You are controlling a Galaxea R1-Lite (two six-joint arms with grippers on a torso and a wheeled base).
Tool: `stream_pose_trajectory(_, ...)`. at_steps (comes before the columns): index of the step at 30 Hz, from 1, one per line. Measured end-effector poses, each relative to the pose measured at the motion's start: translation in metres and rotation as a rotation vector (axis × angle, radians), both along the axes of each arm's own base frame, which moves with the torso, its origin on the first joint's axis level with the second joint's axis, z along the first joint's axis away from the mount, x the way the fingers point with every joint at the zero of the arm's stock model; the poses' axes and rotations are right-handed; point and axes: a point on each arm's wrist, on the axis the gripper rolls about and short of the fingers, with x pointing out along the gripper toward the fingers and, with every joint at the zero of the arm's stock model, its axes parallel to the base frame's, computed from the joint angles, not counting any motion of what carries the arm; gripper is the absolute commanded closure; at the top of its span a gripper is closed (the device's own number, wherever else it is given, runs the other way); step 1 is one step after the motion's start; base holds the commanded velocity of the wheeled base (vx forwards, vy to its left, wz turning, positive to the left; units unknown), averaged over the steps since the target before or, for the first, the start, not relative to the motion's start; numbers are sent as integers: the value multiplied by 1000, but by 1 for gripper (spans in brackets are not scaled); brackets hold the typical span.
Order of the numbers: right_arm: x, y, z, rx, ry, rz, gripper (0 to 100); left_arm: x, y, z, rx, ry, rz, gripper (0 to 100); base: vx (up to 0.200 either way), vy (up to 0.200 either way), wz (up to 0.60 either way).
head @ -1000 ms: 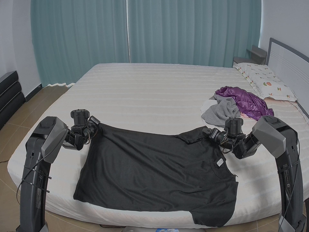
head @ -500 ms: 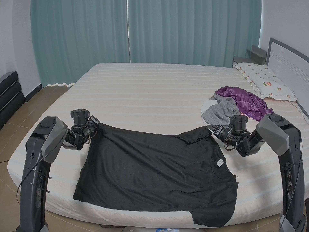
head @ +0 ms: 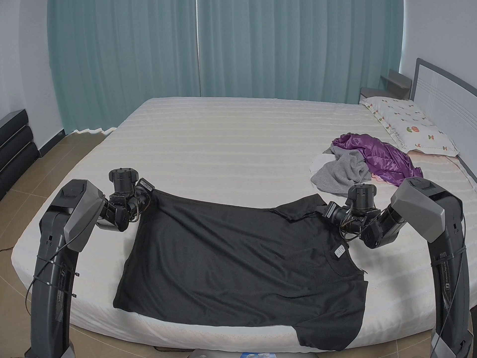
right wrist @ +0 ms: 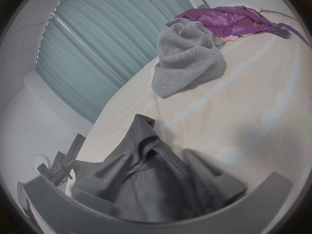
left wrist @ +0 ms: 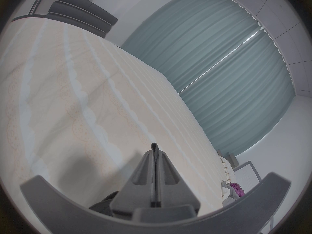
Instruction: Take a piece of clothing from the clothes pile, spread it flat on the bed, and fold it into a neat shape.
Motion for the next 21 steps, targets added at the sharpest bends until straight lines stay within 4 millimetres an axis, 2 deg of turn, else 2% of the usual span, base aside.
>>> stream_pose_trajectory(5, 1, -1, 1, 0, -3, -3, 100, 0, 0, 1, 1, -4, 0, 100, 0, 0, 0)
stream_pose_trajectory(21, 22, -21, 23, -6, -123, -115, 100, 4, 3, 9, 6, -41, 8, 100, 0, 0, 0)
